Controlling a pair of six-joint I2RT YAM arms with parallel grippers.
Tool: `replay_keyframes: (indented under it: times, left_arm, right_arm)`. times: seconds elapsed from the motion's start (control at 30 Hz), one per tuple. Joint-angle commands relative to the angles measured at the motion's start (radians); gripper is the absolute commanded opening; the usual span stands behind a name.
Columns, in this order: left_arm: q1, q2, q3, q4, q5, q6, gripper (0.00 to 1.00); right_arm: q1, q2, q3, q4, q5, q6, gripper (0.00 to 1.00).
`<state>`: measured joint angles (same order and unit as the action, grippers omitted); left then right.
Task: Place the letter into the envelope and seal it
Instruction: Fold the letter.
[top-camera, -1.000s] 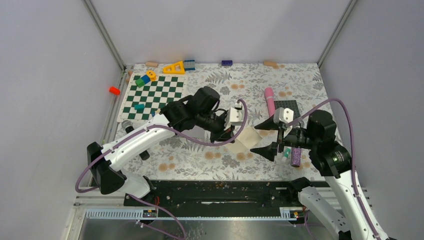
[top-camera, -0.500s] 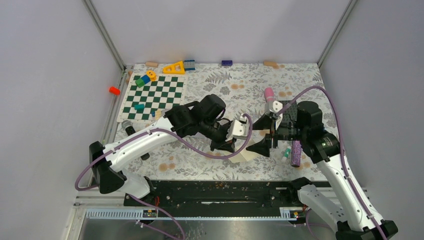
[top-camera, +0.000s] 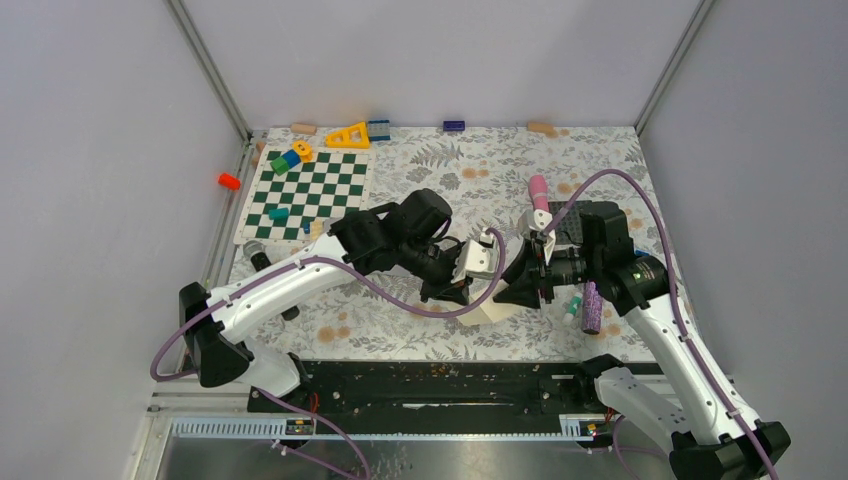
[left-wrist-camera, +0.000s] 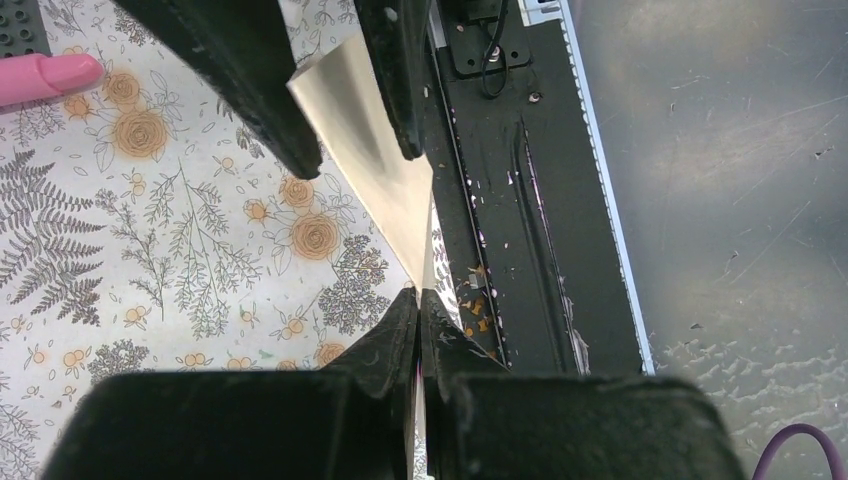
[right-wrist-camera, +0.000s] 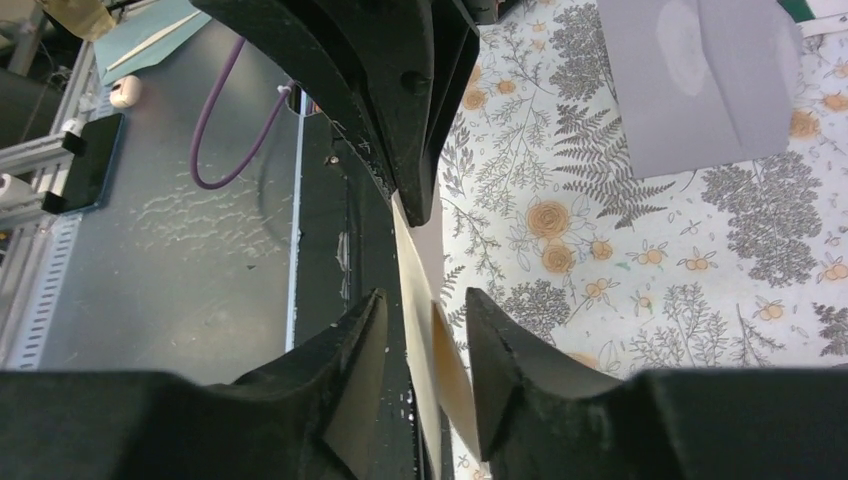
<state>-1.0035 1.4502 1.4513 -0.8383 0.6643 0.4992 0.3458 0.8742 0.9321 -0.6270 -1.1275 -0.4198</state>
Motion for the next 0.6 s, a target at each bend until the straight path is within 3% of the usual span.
replay_keyframes:
  times: [0.0,0.1,0.17,0.27,0.33,0.37,0.43,0.57]
  left_arm:
    - [-0.003,-0.015,0.028,0.023,-0.021,0.010,0.00]
    - [-0.001,-0.024,0.020,0.033,-0.030,0.007,0.00]
    - [-0.001,-0.029,0.016,0.040,-0.035,0.004,0.00]
    - [-0.001,-0.031,0.016,0.041,-0.035,0.002,0.48]
    - [0.001,-0.033,0.021,0.041,-0.029,-0.001,0.74]
    - [0.005,-0.033,0.028,0.040,-0.024,-0.006,0.82]
    - [0.013,-0.031,0.046,0.040,-0.006,-0.020,0.85]
    - [0.020,-0.011,0.087,0.040,0.015,-0.054,0.83]
  right_arm:
    - [-0.004,-0.008,0.035,-0.018,-0.020,-0.022,0.32]
    - [-0.004,-0.011,0.036,-0.018,-0.013,-0.022,0.05]
    - [-0.004,-0.012,0.036,-0.017,-0.007,-0.021,0.00]
    - [-0.003,-0.015,0.042,-0.016,-0.001,-0.015,0.00]
    - [-0.003,-0.018,0.045,-0.017,0.005,-0.011,0.00]
    - [-0.004,-0.019,0.043,-0.016,0.009,-0.012,0.00]
    - [-0.004,-0.021,0.035,-0.002,0.018,-0.005,0.00]
    - [-0.004,-0.015,0.031,0.011,0.030,-0.001,0.00]
